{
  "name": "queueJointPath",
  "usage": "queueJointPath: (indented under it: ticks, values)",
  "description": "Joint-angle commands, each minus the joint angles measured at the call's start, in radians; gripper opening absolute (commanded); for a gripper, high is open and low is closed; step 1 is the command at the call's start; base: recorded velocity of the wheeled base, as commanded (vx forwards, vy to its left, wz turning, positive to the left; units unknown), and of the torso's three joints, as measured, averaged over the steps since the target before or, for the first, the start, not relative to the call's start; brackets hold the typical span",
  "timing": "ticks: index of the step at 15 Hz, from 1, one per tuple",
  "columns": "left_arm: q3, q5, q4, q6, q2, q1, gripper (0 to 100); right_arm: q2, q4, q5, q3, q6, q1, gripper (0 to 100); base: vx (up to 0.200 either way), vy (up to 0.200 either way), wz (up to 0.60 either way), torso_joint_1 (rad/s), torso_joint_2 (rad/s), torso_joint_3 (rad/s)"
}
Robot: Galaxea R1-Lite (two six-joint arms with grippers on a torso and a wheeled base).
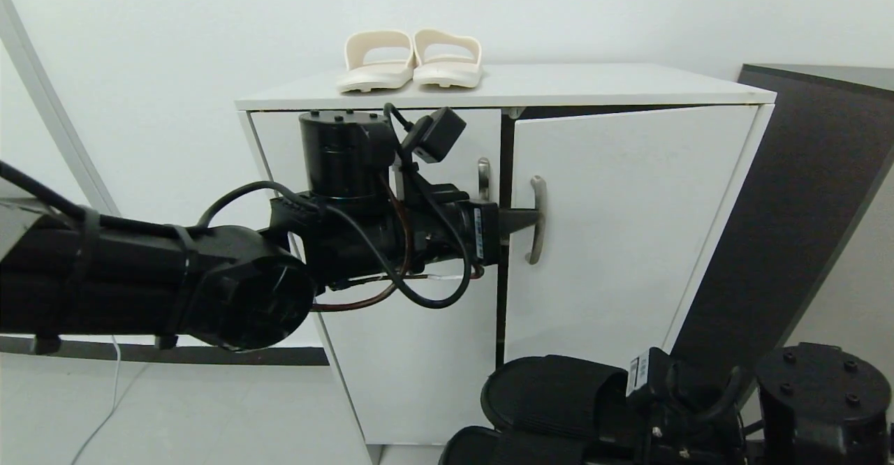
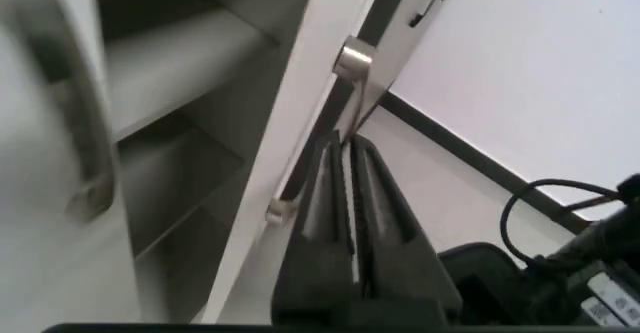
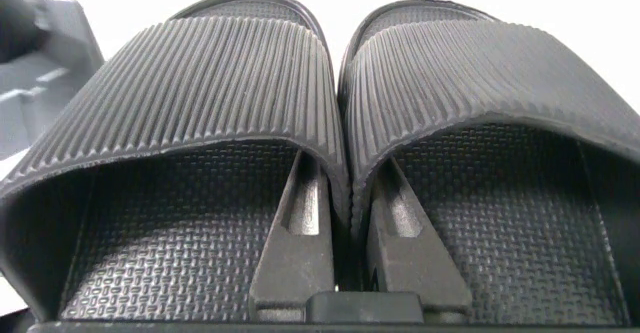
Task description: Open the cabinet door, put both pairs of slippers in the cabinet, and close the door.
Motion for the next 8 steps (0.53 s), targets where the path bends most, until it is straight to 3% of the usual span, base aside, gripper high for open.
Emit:
queueJointPath:
  ticks: [1,8]
  values:
    - [0.045,0.008,-0.004,0.0,-0.087,-0.021,0,-0.021,-0.01,0.017,0.02,-0.001,0.009,0,0.0,0.0,0.0,0.0,0.0,0.0]
    - [0.182,0.022,-0.004,0.006,-0.239,-0.119,0,-0.017,-0.01,0.041,0.04,-0.029,0.01,0,0.0,0.0,0.0,0.0,0.0,0.0]
